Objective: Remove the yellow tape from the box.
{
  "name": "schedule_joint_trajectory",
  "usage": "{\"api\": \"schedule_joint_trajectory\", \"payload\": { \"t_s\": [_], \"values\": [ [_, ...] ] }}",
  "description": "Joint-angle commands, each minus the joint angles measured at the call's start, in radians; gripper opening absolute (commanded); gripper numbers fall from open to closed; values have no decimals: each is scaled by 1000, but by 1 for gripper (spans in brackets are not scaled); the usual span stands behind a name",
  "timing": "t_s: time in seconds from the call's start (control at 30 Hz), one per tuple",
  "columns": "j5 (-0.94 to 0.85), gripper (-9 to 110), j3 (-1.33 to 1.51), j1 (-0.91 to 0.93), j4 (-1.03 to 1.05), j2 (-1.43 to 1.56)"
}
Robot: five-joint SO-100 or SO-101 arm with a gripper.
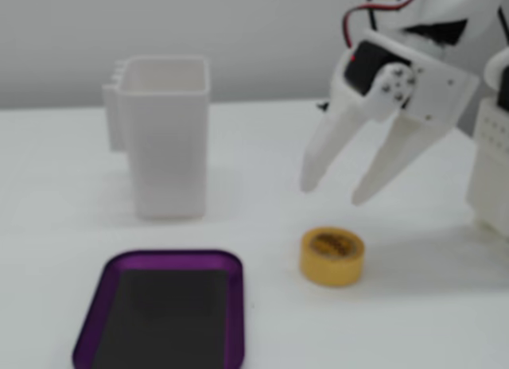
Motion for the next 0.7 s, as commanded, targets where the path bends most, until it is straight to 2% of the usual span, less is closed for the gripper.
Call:
{"api": "schedule_joint_trajectory", "payload": {
  "t_s": [0.0, 0.2, 0.57, 0.67],
  "values": [
    [106, 16, -147, -5, 115, 18],
    [117, 16, -169, -5, 186, 193],
    [118, 16, 364, -3, 121, 818],
    [129, 16, 463, -3, 121, 881]
  ]
}}
